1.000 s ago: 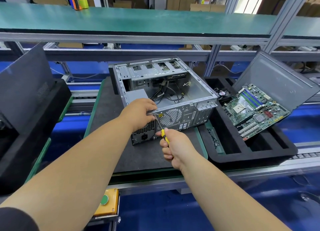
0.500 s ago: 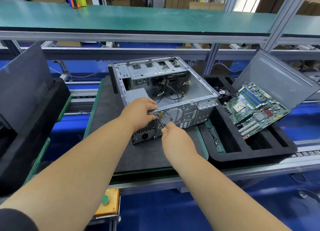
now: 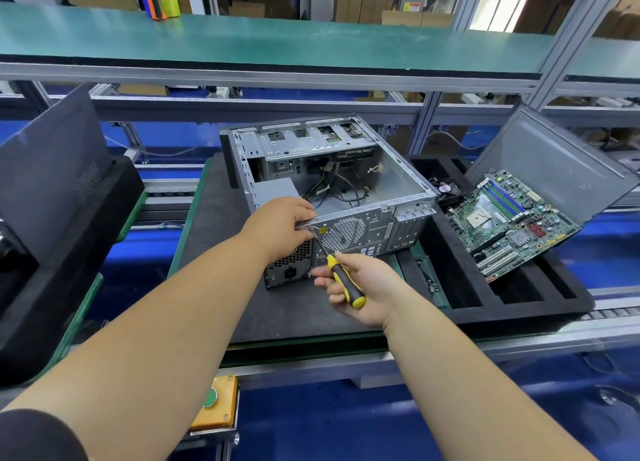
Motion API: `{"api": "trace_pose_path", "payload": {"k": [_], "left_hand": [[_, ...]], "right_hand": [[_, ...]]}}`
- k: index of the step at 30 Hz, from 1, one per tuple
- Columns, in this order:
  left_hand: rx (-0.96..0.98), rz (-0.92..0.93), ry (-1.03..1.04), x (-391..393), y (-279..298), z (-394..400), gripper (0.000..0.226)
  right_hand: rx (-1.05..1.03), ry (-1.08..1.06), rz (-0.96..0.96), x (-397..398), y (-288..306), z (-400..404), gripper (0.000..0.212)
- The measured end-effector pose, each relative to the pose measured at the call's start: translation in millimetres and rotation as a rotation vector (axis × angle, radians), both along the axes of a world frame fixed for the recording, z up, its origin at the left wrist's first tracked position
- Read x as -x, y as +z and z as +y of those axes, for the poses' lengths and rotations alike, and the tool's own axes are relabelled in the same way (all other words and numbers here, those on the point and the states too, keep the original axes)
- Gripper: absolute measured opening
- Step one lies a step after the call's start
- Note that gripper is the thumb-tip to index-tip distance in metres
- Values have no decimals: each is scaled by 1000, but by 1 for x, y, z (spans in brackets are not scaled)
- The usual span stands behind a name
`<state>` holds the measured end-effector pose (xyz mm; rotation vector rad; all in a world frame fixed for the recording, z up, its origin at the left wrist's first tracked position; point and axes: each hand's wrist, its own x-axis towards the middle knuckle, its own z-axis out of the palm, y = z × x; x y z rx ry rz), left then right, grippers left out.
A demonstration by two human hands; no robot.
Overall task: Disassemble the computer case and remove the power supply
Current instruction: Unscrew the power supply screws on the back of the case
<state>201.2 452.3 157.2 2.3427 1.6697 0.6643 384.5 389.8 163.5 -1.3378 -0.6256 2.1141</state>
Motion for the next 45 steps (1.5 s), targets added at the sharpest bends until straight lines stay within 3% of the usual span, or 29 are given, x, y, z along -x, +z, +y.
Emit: {"api": "trace_pose_path", "payload": {"k": [2,6,10,15,19,22,25,27,29,31,35,37,42,45], "left_hand": [[-1,-4,-10,0,0,0,24],[5,5,-15,0,0,1,24],[10,-15,-7,1,-1,2,25],[13,3,-1,2,-3,3,27],[22,5,0,2,-3,4,27],[23,4,6,2,-3,4,28],[29,10,9,2,-3,3,29],[27,5,8,2,-2,3,29],[22,9,3,2,-1,3,28],[16,23,-1,1,-1,3,28],[8,14,-7,1,-1,2,27],[13,19,-6,2,-2,3,28],[35,24,7,2,-3,5,31],[36,15,7,1,-2,4,29]], "right_hand": [[36,16,116,-3,-4,-2,42],[18,15,148,5,-7,-10,37],[-66,2,-41,11,-4,-9,36],[-180,91,-438,24,7,-6,36],[-617,316,-1014,25,3,-4,26],[-752,395,-1352,32,-1,-10,12],[-774,461,-1561,43,-5,-14,25],[-769,461,-1535,42,-4,-12,27],[-792,436,-1387,34,1,-8,18],[-749,392,-1200,23,7,-5,26],[-213,128,-428,6,16,-2,39],[-87,59,-174,-2,16,0,42],[-15,88,-31,-2,12,-4,36],[-75,86,-117,2,9,-4,36]]}}
